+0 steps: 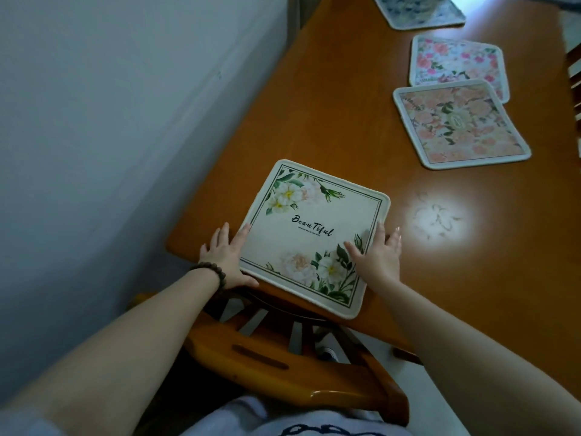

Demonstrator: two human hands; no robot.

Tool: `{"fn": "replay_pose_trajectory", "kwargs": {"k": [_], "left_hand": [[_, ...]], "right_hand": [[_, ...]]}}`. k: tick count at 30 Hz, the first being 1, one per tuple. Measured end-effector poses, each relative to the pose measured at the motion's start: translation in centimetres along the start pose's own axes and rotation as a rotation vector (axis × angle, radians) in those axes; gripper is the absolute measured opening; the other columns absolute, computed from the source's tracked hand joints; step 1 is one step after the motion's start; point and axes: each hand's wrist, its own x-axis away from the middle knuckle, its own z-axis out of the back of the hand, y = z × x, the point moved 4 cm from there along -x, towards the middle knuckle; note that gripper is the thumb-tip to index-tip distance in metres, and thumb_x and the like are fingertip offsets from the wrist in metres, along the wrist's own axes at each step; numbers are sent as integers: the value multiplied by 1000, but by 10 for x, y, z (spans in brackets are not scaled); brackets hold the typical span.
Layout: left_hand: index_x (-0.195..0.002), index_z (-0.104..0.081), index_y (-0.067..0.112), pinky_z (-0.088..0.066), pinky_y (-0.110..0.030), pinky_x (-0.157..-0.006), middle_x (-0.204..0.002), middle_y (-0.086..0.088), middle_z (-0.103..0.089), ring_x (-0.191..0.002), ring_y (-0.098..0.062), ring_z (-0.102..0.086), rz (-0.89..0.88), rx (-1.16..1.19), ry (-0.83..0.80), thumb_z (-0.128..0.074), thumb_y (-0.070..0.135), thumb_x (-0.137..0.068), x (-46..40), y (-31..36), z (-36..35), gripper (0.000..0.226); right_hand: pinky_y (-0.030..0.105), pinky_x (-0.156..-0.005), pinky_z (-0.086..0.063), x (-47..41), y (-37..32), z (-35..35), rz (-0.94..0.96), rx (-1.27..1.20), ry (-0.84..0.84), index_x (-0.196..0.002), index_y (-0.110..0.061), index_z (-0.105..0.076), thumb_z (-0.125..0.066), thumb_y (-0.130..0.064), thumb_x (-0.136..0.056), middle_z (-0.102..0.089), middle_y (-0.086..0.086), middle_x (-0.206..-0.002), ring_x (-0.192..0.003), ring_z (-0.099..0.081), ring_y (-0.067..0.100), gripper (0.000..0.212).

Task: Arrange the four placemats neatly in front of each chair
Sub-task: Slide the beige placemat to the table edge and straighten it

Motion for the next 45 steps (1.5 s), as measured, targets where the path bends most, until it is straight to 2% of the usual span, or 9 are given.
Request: {"fn": "replay_pose_trajectory", "kwargs": {"k": [3, 6, 14, 18, 22, 27, 34, 39, 45], "left_hand": [[-141, 27, 42, -4, -56, -114, -155, -8, 28, -142, -29, 20, -16, 8, -54, -75, 74, -50, -5, 6, -3, 141], [-142, 27, 41, 0, -58, -112, -152, -7, 33, -140, -32, 26, -27, -47, -62, -73, 77, -49, -7, 8, -8, 141], [-146, 17, 41, -8, -52, -114, -157, -6, 20, -144, -27, 16, -53, -110, 16, -72, 76, -53, -1, -2, -11, 133], [-148, 7, 38, -10, -51, -113, -158, -8, 10, -145, -28, 10, -55, -80, 61, -74, 72, -55, 1, -2, -10, 128], [-148, -5, 36, -16, -50, -112, -156, -12, -3, -143, -30, 0, -59, -63, 135, -76, 68, -56, 4, -2, -13, 121], [-147, -8, 35, -21, -49, -110, -153, -13, -10, -141, -31, -6, -64, -80, 154, -77, 68, -55, 4, -4, -11, 120], [-148, 8, 40, -7, -53, -114, -159, -6, 12, -144, -30, 13, -22, -55, 81, -76, 68, -57, -1, -15, -12, 127], [-149, 3, 39, -7, -51, -115, -159, 0, 12, -145, -23, 11, -33, 2, 80, -78, 66, -57, -2, -18, -13, 125], [-149, -5, 39, -12, -50, -114, -160, -2, 2, -145, -24, 4, -28, 18, 126, -80, 65, -54, -3, -18, -12, 123]], "right_hand": [[42, -114, 3, 37, 11, -16, 8, 107, -60, -151, -27, 6, -46, -74, -78, 13, 13, -158, -144, 13, 28, 102], [42, -115, 6, 66, 11, -32, 44, 169, -124, -151, -27, 6, -46, -77, -76, 17, 13, -157, -144, 16, 28, 105], [45, -116, 5, 88, -7, -40, 71, 230, -220, -151, -28, 7, -62, -75, -67, 20, 21, -155, -142, 20, 33, 118], [47, -114, 6, 91, -9, -45, 75, 318, -267, -149, -30, 14, -73, -63, -66, 25, 25, -152, -140, 23, 37, 125], [48, -114, 5, 95, -10, -50, 90, 370, -246, -148, -32, 16, -75, -47, -74, 26, 28, -150, -139, 24, 40, 118], [46, -114, 4, 96, -6, -48, 106, 372, -217, -148, -34, 13, -75, -49, -74, 23, 26, -152, -140, 22, 38, 116], [47, -114, 6, 96, -4, -47, 108, 383, -193, -149, -32, 12, -72, -53, -75, 21, 26, -152, -141, 21, 39, 114], [44, -113, 10, 93, -11, -46, 206, 361, -162, -150, -33, 0, -70, -50, -78, 17, 22, -155, -142, 20, 34, 103], [43, -113, 7, 98, -11, -52, 201, 339, -172, -150, -34, 0, -71, -49, -78, 18, 24, -154, -142, 19, 36, 103]]}}
